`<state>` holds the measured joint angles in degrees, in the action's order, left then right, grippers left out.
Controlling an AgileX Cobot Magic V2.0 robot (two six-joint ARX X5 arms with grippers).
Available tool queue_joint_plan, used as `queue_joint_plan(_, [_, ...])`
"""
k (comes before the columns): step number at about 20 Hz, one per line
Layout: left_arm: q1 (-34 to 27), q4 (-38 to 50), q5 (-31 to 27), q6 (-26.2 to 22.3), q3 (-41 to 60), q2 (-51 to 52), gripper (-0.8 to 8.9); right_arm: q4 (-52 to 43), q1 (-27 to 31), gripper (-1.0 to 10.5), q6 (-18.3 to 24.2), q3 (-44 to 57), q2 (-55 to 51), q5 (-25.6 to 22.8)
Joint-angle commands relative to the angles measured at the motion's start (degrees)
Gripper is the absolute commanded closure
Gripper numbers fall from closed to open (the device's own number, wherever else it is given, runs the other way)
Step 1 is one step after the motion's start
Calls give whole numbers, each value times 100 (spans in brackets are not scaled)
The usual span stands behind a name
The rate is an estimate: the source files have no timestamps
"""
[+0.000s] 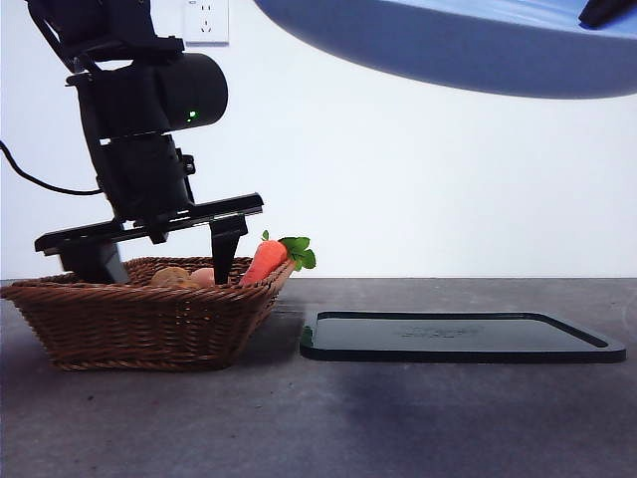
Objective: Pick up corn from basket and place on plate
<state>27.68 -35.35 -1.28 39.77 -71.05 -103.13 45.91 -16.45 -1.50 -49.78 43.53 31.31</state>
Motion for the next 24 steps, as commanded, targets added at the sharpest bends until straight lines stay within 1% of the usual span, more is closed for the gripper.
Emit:
queue_joint_plan(1, [76, 37, 11, 37, -96, -101, 572, -61, -22, 943, 31, -129, 17, 17])
queue_joint_plan(2, [83, 15, 13, 37, -96, -101, 590, -61, -22, 943, 31, -129, 17, 20])
queue_joint_plan(5, [83, -63, 4, -7, -103, 140, 595, -63, -22, 943, 24, -129, 17, -37])
queue_joint_plan(6, [83, -61, -15, -11, -114, 299, 595, -63, -22, 943, 13, -129, 22, -166])
queue_joint_plan(9, [83, -59, -35, -238, -304, 970, 595, -63, -22, 943, -122, -129, 262, -763])
queue_joint_plan(11, [201, -35, -24, -544, -396, 1550, 595, -74, -22, 943, -269, -129, 721, -935])
queue_joint_plan(12, [297, 7, 33, -706, -400, 1812, 595, -127, -22, 943, -345, -129, 1023, -931])
queue_joint_plan(14, [581, 24, 302, -1147, -400, 2260, 595, -466, -24, 943, -645, -129, 1744, -903])
queue_joint_plan(16, [994, -4, 573, -1534, -400, 2343, 595, -861, -22, 943, -935, -129, 2291, -728])
queue_joint_plan(19, [1620, -225, 619, -2205, -398, 2059, 595, -1329, -22, 943, -1342, -129, 2767, -319])
queue_joint_plan(21, [1941, -260, 616, -2485, -398, 1690, 595, -1443, -24, 943, -1473, -129, 2889, -251])
queue_joint_plan(24, [2214, -203, 605, -2734, -398, 1187, 594, -1412, -24, 943, -1482, -129, 2911, -227])
